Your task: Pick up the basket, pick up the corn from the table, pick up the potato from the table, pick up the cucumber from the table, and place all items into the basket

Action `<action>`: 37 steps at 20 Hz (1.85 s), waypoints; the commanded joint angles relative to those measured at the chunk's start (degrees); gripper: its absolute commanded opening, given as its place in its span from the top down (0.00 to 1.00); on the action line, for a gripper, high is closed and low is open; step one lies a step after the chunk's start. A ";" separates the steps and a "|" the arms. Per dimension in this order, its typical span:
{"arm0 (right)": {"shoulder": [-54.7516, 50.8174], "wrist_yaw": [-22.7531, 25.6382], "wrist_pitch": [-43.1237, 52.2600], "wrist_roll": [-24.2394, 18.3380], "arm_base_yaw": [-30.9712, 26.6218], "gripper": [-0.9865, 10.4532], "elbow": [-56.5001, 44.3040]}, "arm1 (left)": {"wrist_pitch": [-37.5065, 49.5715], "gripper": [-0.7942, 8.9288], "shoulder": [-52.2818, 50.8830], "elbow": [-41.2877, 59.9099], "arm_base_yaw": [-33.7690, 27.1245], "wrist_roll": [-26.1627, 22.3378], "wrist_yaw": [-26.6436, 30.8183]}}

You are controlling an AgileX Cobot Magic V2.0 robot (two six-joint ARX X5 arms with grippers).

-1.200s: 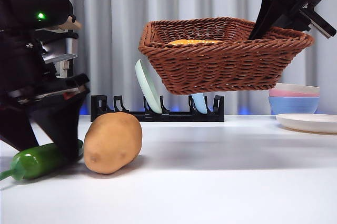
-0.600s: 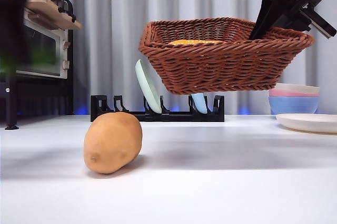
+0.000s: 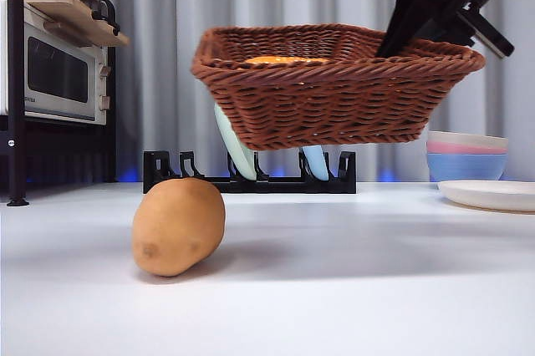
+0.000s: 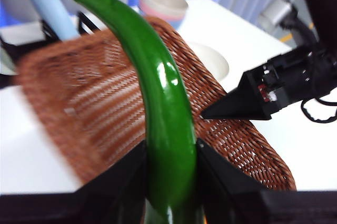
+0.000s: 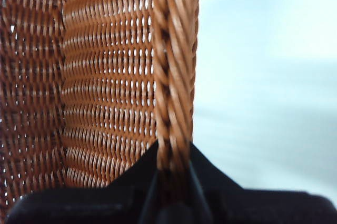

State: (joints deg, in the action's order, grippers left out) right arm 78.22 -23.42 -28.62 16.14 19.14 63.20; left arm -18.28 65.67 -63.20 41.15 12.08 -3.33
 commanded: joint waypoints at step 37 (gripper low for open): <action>-0.50 -1.90 4.20 1.99 -8.96 0.92 0.00 | -32.46 0.37 -1.44 4.52 4.35 7.78 3.30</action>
State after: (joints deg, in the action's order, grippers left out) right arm 78.19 -24.43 -25.67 17.37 10.31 63.20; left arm -51.44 63.99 -59.46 45.43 16.95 0.03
